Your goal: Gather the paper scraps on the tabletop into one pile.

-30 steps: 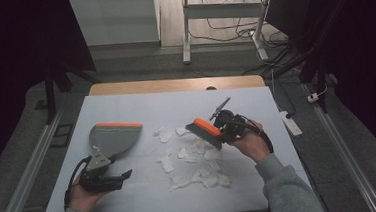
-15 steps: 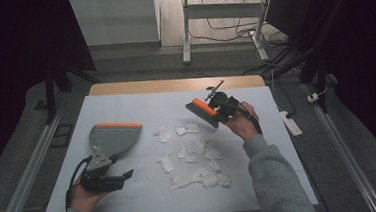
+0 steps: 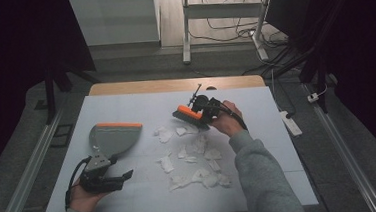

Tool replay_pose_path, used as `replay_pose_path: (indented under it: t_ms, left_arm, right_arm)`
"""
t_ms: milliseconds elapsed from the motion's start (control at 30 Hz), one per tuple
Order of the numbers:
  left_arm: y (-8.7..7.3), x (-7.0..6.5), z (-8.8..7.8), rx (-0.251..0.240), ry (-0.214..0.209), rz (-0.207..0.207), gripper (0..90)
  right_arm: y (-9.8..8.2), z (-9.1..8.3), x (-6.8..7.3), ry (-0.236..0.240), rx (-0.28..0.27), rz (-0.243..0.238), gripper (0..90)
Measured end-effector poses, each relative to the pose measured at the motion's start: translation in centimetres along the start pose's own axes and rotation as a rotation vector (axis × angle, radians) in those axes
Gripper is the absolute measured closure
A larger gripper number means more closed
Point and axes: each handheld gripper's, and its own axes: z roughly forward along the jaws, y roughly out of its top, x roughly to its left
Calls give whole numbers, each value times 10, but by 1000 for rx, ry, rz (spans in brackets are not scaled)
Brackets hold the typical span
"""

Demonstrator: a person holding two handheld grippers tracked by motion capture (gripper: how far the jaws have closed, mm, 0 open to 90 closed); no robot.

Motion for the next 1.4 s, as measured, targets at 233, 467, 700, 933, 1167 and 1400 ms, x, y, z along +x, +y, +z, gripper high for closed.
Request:
replay_pose_path:
  t_ms: [233,467,700,933,1167,1400]
  left_arm:
    - [0,-1,0,2,1,5,246]
    - [0,-2,1,7,1,5,245]
    - [-1,-2,2,8,5,4,245]
    - [-2,0,2,11,6,-2,246]
    - [-3,2,2,10,7,-6,246]
    - [-3,2,3,11,5,-7,247]
  right_arm:
    - [-5,-9,23,28,25,-86,704]
    - [-24,-29,38,148,-11,-142,704]
    - [-22,-43,28,76,-138,-31,703]
    - [11,-27,24,36,-136,-70,703]
    - [42,3,24,25,-56,-134,703]
    - [58,9,42,39,4,-243,705]
